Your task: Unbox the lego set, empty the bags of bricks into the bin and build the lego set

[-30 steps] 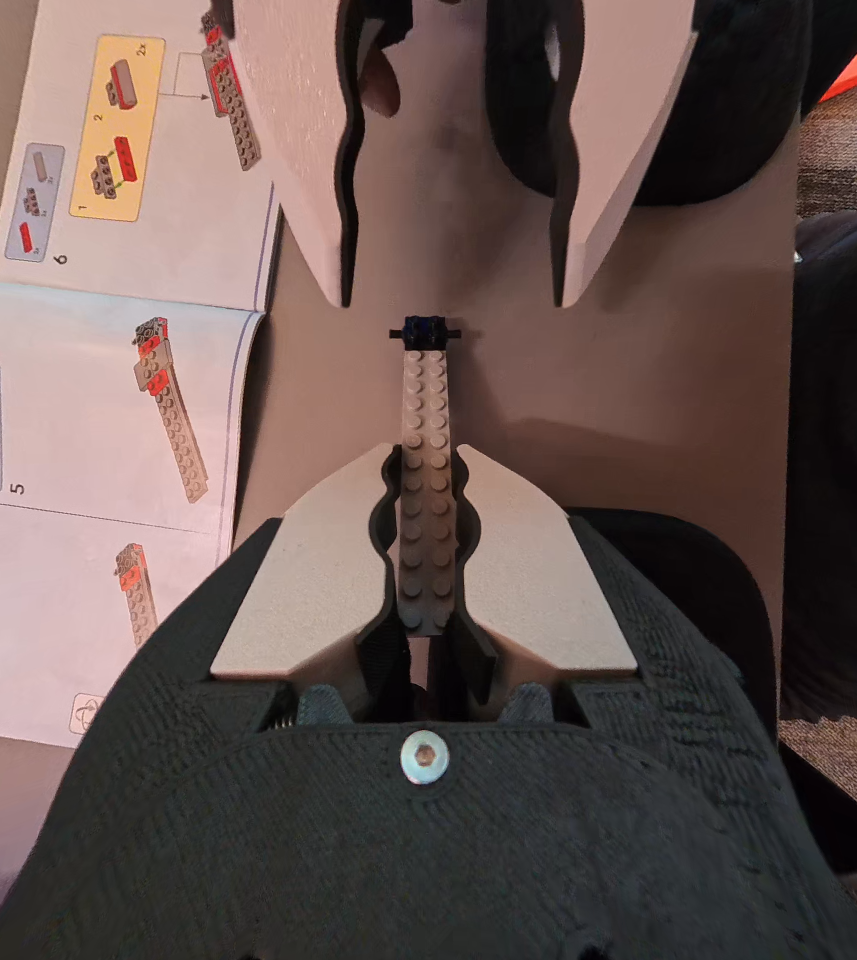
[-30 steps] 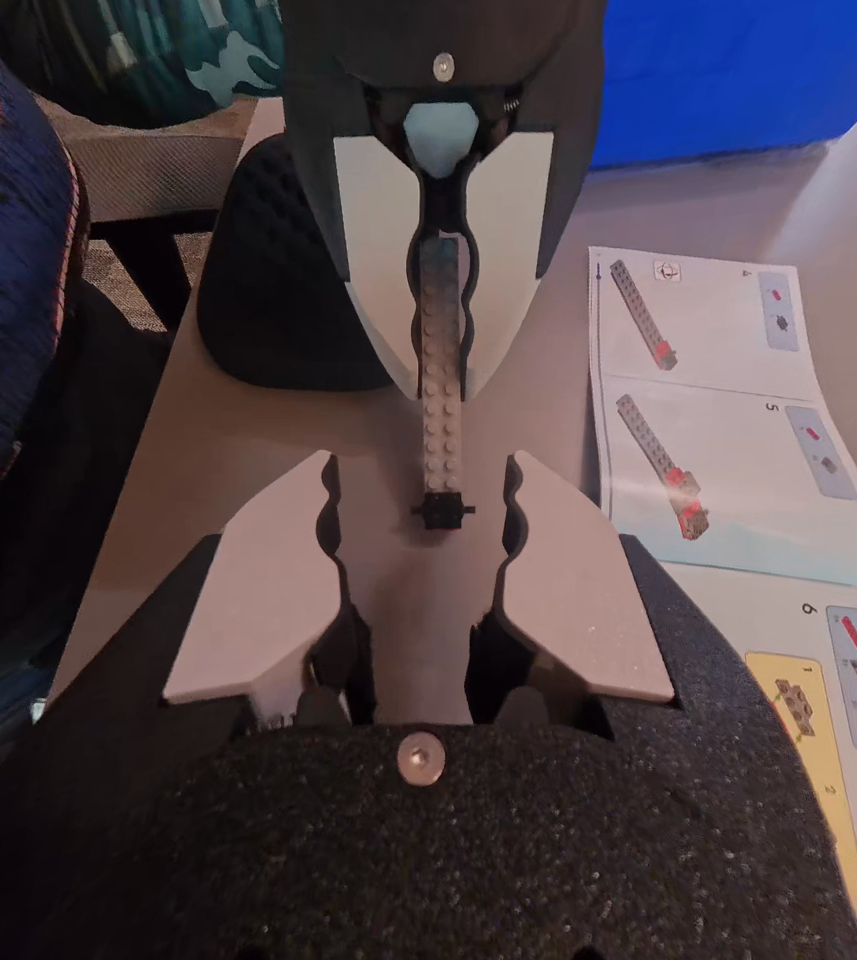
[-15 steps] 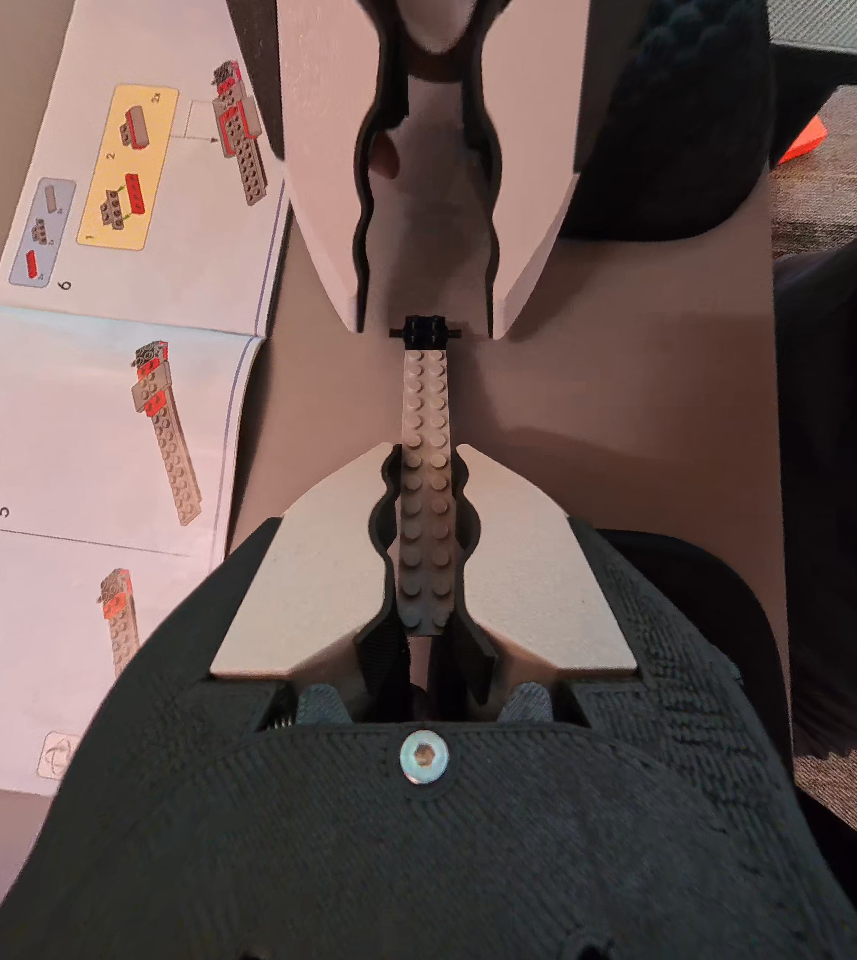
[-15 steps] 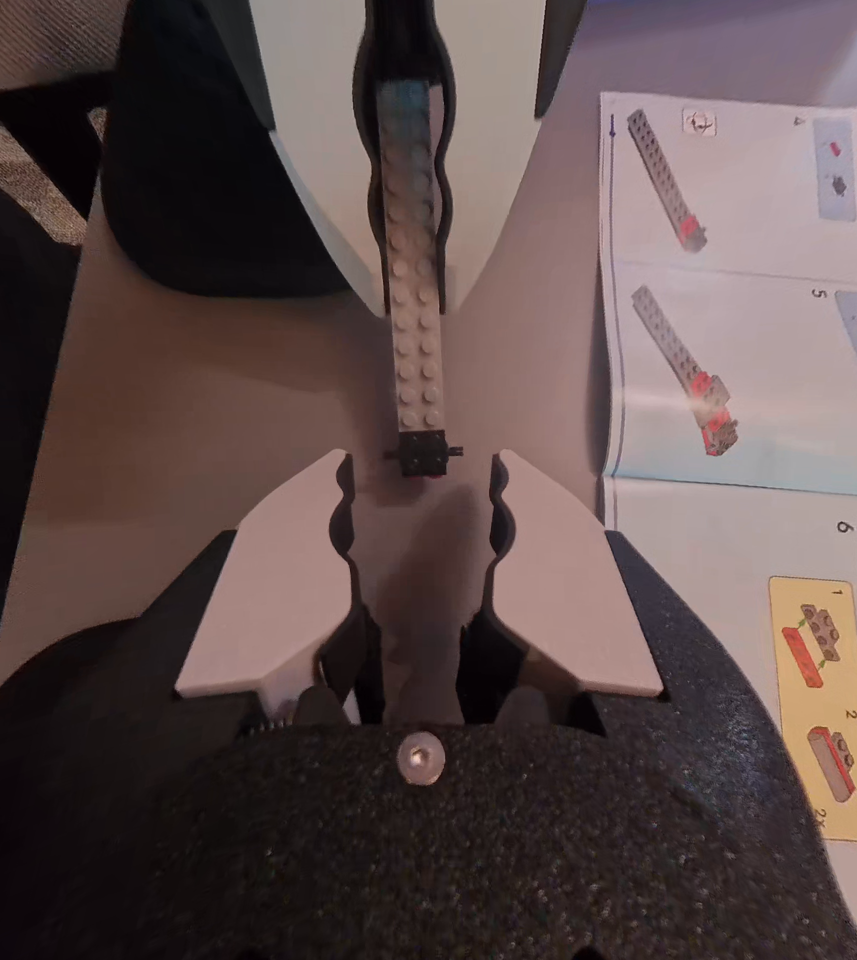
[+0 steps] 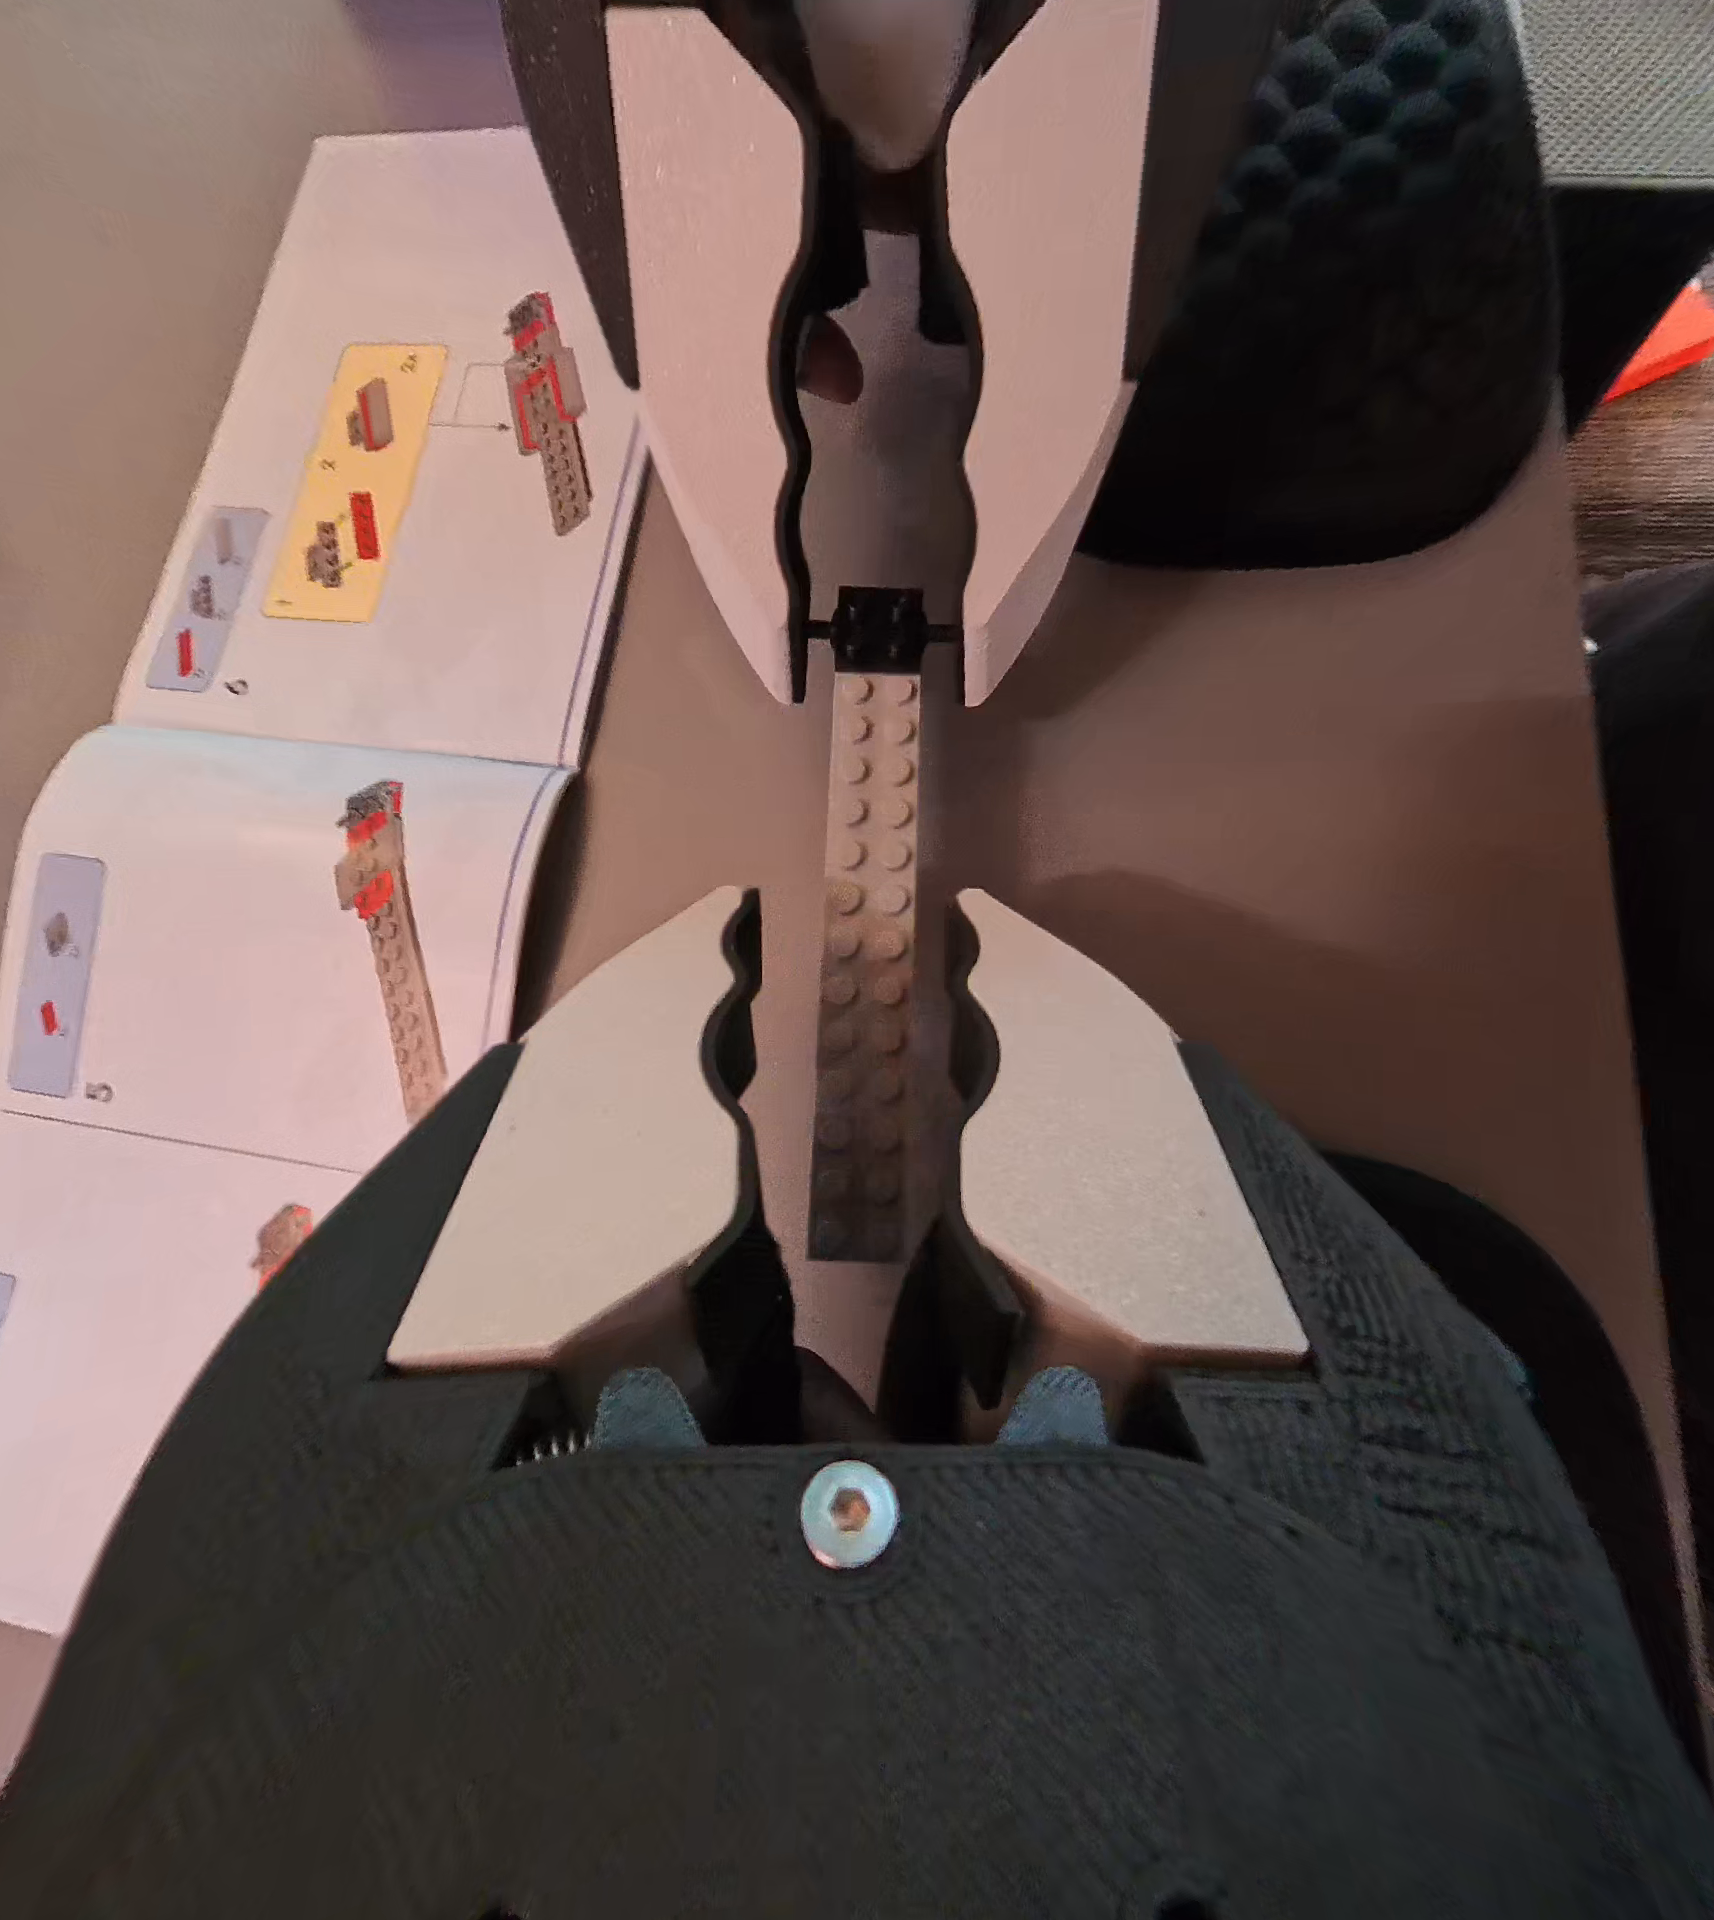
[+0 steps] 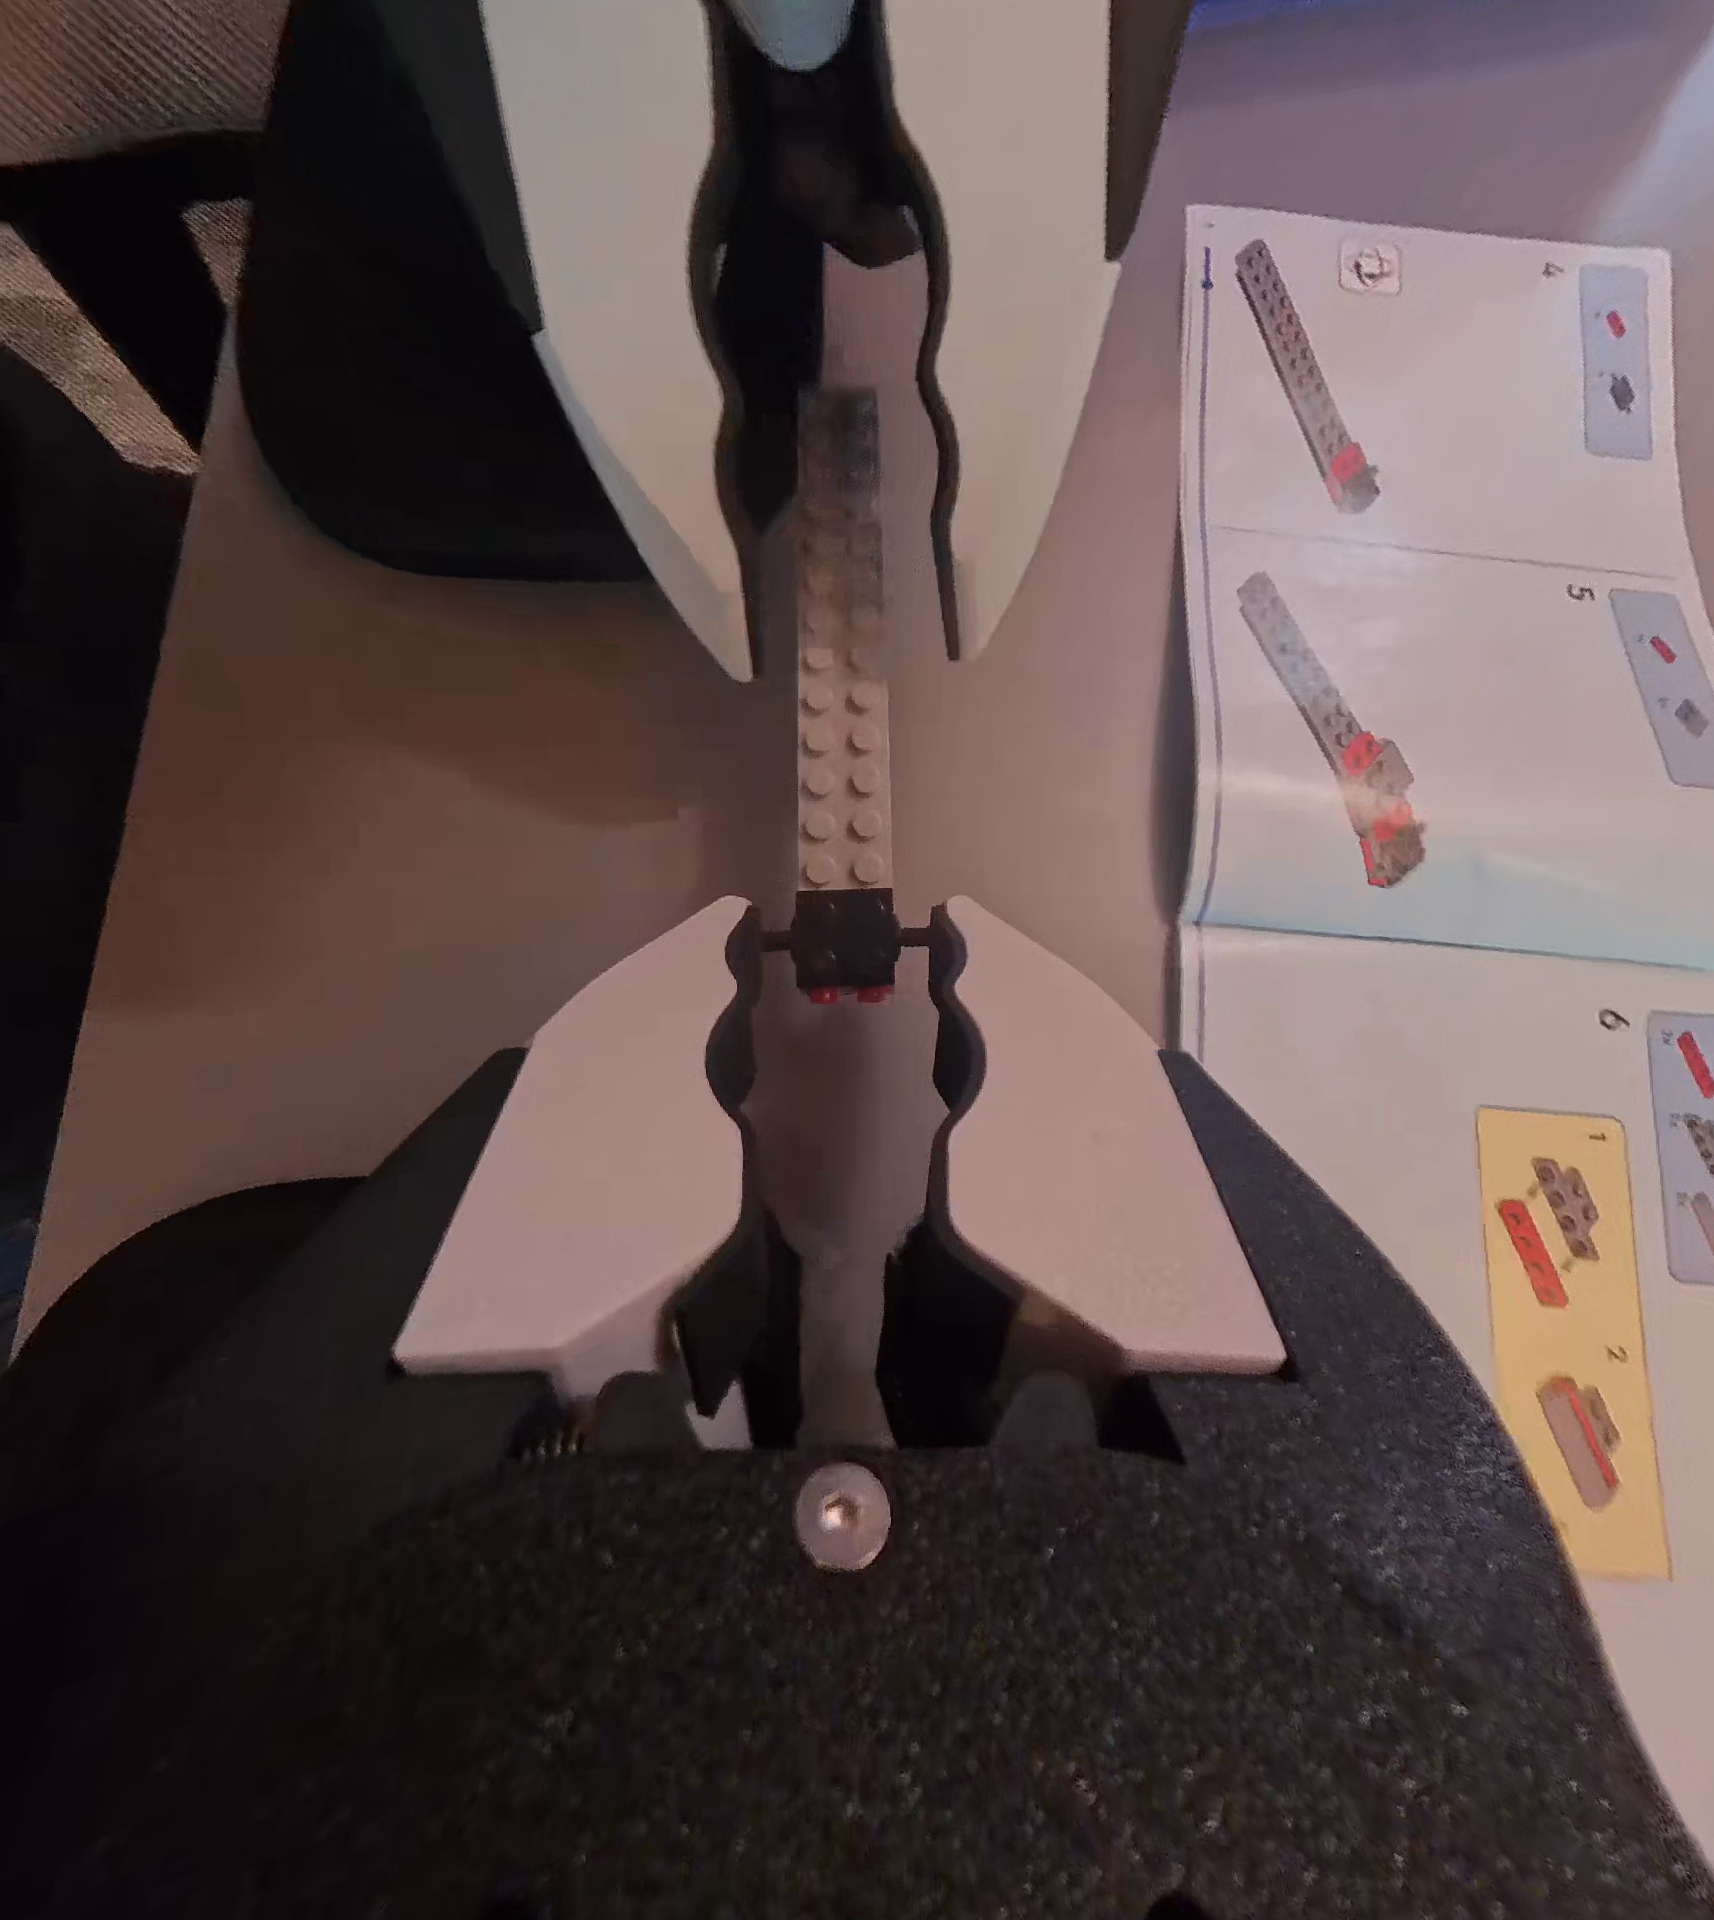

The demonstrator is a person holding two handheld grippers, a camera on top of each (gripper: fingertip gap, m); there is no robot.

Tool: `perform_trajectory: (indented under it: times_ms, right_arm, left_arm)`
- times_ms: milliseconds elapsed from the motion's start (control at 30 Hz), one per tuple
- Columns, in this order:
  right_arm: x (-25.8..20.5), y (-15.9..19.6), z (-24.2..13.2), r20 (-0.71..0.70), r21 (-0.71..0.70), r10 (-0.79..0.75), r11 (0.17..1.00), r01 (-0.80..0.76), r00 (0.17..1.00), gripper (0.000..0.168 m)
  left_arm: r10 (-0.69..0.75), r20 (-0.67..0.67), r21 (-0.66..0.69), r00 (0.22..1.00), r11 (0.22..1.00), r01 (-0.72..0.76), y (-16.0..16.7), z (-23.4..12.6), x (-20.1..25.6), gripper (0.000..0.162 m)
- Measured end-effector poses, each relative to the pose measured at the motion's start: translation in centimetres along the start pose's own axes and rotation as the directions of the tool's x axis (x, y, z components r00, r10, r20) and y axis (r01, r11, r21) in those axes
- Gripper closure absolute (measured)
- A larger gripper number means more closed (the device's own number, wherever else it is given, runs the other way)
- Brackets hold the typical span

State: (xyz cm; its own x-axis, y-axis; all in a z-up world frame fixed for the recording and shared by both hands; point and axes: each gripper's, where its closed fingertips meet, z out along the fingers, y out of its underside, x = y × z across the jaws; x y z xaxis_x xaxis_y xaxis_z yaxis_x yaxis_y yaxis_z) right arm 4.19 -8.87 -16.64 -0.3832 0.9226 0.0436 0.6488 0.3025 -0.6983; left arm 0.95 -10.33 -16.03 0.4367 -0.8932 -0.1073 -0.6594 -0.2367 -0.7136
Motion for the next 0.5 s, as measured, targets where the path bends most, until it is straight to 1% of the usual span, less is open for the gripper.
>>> perform_trajectory:
  times_ms: [33, 133, 233, 300, 333, 367, 433, 500]
  right_arm:
    - [0.3, 0.0, -0.2, -0.016, -0.014, -0.003, 1.000, 0.003, 1.000, 0.137]
    - [0.7, -0.1, -0.7, -0.055, -0.065, -0.037, 0.997, 0.033, 0.998, 0.137]
    - [0.9, -0.7, -0.9, -0.057, -0.053, -0.040, 0.998, 0.037, 0.998, 0.137]
    - [1.1, -1.0, -1.1, -0.067, -0.020, -0.036, 0.999, 0.035, 0.997, 0.138]
    - [1.2, -1.0, -1.2, -0.067, -0.009, -0.031, 1.000, 0.030, 0.997, 0.138]
    - [1.3, -1.0, -1.3, -0.066, 0.001, -0.020, 1.000, 0.020, 0.998, 0.137]
    - [1.3, -1.4, -1.2, -0.065, 0.049, 0.003, 0.999, 0.000, 0.998, 0.137]
    - [1.9, -1.8, -1.5, -0.099, 0.123, 0.049, 0.992, -0.037, 0.994, 0.136]
  left_arm:
    - [0.017, 0.019, 0.010, 1.000, 1.000, -0.017, -0.2, 0.2, -0.1, 0.127]
    - [0.076, 0.095, -0.005, 0.993, 0.997, -0.076, -0.9, 0.5, -0.8, 0.125]
    - [0.102, 0.094, -0.034, 0.990, 0.995, -0.099, -1.0, 1.3, -1.0, 0.125]
    - [0.093, 0.088, -0.045, 0.992, 0.995, -0.090, -0.8, 1.9, -1.3, 0.128]
    - [0.095, 0.088, -0.042, 0.992, 0.995, -0.092, -0.8, 1.9, -1.4, 0.140]
    - [0.095, 0.090, -0.028, 0.991, 0.995, -0.092, -0.9, 1.9, -1.4, 0.143]
    - [0.074, 0.073, -0.012, 0.995, 0.997, -0.073, -0.8, 1.8, -1.4, 0.144]
    - [0.049, 0.087, 0.012, 0.995, 0.999, -0.050, -0.7, 1.6, -1.9, 0.144]
